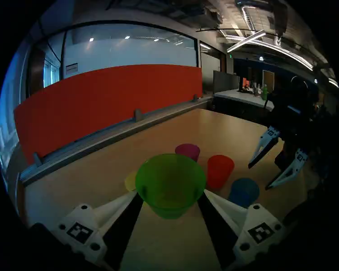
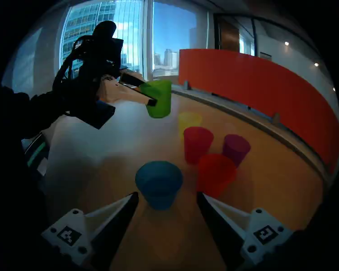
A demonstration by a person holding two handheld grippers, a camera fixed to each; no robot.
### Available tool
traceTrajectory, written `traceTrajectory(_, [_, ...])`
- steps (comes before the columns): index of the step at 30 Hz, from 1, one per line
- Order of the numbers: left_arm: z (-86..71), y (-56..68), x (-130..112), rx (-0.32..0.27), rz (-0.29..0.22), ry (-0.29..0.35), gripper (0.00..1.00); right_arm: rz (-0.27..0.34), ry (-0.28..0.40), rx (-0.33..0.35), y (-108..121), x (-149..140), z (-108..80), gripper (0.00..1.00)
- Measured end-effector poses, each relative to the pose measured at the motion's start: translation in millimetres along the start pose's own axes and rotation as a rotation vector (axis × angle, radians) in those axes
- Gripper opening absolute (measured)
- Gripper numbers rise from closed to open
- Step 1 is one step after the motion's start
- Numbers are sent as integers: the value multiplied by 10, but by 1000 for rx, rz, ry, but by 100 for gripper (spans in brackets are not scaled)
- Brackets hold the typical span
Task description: Pour water
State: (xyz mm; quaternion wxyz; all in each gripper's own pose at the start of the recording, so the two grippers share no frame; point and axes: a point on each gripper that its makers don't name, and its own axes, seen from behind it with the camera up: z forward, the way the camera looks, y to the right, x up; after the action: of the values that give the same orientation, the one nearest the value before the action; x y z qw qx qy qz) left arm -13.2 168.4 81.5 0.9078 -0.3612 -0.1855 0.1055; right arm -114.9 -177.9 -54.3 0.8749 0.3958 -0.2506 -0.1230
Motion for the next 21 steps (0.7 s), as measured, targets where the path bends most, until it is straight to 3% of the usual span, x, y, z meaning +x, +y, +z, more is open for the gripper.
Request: traceTrajectory(21, [-188,-93,270,36,-22,122,82,-27,-39,31,-91,-129,372,99])
